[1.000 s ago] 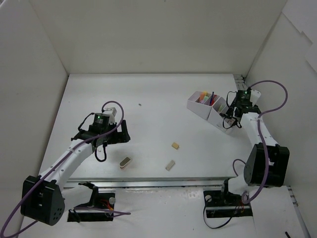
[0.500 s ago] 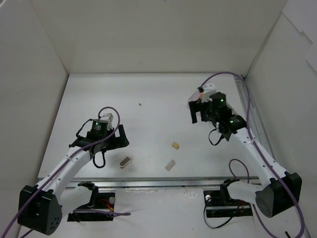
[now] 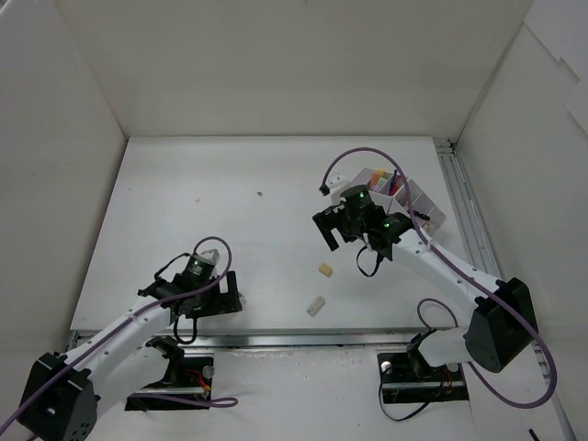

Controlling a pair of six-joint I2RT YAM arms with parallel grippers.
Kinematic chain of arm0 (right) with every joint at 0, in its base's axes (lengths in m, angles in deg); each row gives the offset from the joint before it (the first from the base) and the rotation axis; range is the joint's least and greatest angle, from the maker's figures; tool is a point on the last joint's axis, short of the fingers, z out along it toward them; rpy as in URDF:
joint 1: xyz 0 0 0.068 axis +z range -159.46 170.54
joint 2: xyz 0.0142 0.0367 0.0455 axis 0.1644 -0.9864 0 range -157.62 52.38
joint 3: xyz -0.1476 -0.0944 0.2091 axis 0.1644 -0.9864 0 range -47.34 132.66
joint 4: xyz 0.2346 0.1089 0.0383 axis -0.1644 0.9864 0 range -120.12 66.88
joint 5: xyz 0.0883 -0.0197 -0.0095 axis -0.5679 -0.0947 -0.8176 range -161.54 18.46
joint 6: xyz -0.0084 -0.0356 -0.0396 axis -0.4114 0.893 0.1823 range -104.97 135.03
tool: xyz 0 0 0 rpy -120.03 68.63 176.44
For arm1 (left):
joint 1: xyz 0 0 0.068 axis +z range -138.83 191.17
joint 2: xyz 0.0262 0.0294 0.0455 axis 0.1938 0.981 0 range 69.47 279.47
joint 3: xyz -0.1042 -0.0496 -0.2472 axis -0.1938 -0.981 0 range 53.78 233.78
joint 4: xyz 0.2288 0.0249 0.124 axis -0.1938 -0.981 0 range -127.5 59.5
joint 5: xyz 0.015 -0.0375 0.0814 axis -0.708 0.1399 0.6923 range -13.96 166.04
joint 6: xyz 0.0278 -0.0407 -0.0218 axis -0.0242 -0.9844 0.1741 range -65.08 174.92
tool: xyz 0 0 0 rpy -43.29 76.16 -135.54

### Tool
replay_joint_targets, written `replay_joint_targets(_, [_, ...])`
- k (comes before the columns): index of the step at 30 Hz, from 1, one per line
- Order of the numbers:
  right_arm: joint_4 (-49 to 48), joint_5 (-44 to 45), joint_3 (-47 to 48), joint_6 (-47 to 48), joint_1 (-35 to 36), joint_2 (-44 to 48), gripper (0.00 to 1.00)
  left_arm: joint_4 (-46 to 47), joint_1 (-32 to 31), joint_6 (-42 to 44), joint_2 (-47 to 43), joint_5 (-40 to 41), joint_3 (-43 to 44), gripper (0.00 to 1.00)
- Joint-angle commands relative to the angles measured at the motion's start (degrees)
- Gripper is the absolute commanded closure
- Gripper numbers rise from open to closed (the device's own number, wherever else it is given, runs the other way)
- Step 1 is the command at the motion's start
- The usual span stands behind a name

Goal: Sort the stationery into containers
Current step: Pick up the stationery from the center of the board.

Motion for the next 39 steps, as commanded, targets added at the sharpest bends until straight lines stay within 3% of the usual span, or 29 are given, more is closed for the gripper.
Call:
replay_joint_targets(1, [-2.35,2.03,0.29,-1.7,-0.23,0.85,0.02,-0.08,-1.91,-2.81,-2.45,3.14,1.57,0.03])
replay_joint_targets(7, [-2.35,2.38,-0.67,-3.11,-0.31,1.82,0.02,1.41,-4.28,-0.18,1.13,4.2,3.06,0.09])
replay_joint_targets(13, [-2.35,2.21,-1.2,-4.43,-1.19,2.52,0.02,2.11,-8.22,0.97,8.43,6.31,6.31,0.25])
replay_joint_targets(16, [-2.35,0.98,-1.29,-5.57,-1.81,2.61,0.02,2.38,-10.6,1.06,10.63,8.33,7.98,0.47])
replay_joint_targets(19, [-2.35,-2.69,-1.81,-6.45,-2.77,3.05,0.02,1.77,-12.19,1.85,11.69,10.69,9.74,0.62])
replay_joint_targets(22, [-2.44,-7.09,-2.34,-6.63,-3.92,3.31,0.02,1.41,-13.6,3.25,11.7,11.85,11.32,0.86])
replay_joint_targets(25, [-3.93,-10.44,-3.66,-4.7,-4.36,4.27,0.02,1.5,-13.6,4.75,11.26,13.78,13.69,1.0])
replay_joint_targets(30, [-9.73,-18.96,-7.86,-1.1,-4.27,8.23,0.02,5.8,-14.13,10.19,9.86,11.77,17.91,1.0])
replay_joint_targets(31, [-11.65,-24.02,-8.84,1.78,-4.44,10.24,0.02,7.03,-14.13,13.51,9.5,10.02,18.01,1.0])
replay_joint_targets(33, [-15.35,-30.28,-12.44,5.22,-4.36,12.71,0.02,12.91,-14.13,17.91,8.36,1.18,17.84,1.0])
replay_joint_targets(34, [-16.23,-37.45,-13.58,9.59,-4.44,14.55,0.02,17.45,-14.13,22.2,8.27,-1.92,17.83,1.0])
replay_joint_targets(36, [-15.54,-44.87,-14.82,13.92,-4.44,15.96,0.02,19.78,-14.13,26.27,9.05,-11.9,19.75,1.0])
replay_joint_targets(37, [-14.67,-51.17,-14.82,18.03,-4.44,15.8,0.02,20.83,-14.82,29.85,9.41,-14.58,20.55,1.0])
replay_joint_targets(39, [-11.32,-55.78,-13.25,20.96,-4.36,14.22,0.02,21.54,-16.22,33.21,10.72,-19.59,22.57,1.0])
